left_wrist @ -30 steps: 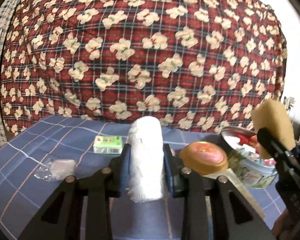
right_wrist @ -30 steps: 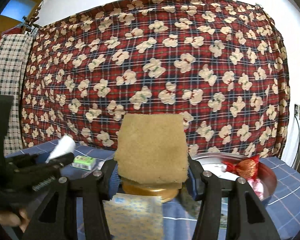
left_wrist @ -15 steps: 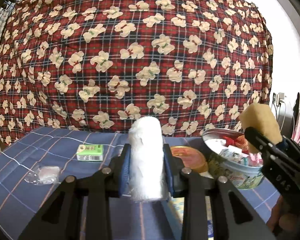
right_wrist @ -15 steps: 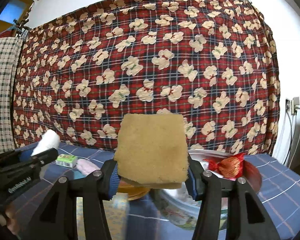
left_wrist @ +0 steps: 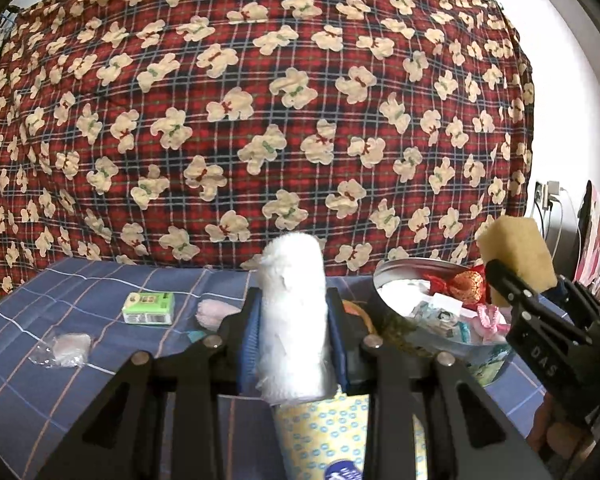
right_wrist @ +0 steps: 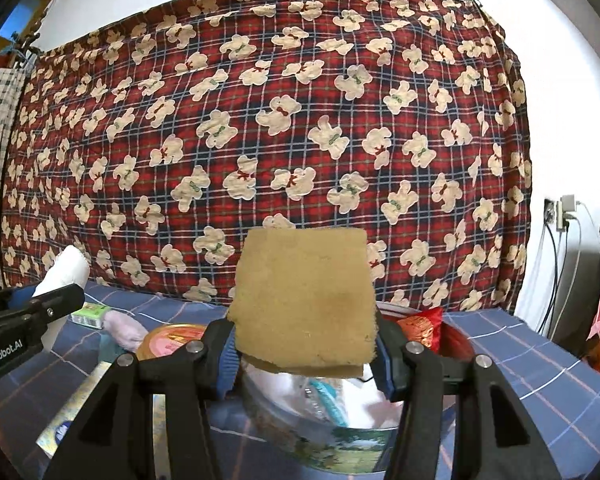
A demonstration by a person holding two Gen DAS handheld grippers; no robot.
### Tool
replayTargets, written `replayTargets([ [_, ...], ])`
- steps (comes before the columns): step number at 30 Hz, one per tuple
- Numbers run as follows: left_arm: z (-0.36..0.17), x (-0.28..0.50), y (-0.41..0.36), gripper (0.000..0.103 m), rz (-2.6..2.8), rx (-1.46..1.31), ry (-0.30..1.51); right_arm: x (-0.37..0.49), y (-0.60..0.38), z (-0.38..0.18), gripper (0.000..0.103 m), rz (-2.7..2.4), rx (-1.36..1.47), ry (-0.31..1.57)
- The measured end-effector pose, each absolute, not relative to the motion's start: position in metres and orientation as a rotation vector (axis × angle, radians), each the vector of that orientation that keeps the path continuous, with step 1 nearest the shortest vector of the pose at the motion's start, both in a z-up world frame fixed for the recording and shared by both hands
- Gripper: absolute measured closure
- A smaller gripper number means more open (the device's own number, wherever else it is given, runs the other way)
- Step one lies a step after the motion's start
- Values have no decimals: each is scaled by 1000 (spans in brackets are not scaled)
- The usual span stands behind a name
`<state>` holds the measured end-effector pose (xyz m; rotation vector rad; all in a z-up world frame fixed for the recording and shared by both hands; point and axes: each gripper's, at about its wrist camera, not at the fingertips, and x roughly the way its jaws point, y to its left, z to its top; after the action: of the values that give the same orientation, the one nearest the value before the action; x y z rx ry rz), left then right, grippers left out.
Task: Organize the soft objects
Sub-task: 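Carry the tan sponge and white towel in both tools over the tin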
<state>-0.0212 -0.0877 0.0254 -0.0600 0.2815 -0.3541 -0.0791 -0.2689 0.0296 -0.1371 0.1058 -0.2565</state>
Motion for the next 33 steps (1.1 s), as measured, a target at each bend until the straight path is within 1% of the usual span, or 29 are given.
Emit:
replayTargets([
  [20,26,-22,-155,73,-433,-27,331,-81,-337,35,47,-357,-117,114],
  [33,28,-26,-205,73,-504,20,321,-78,-373,38,47,-420,-116,123],
])
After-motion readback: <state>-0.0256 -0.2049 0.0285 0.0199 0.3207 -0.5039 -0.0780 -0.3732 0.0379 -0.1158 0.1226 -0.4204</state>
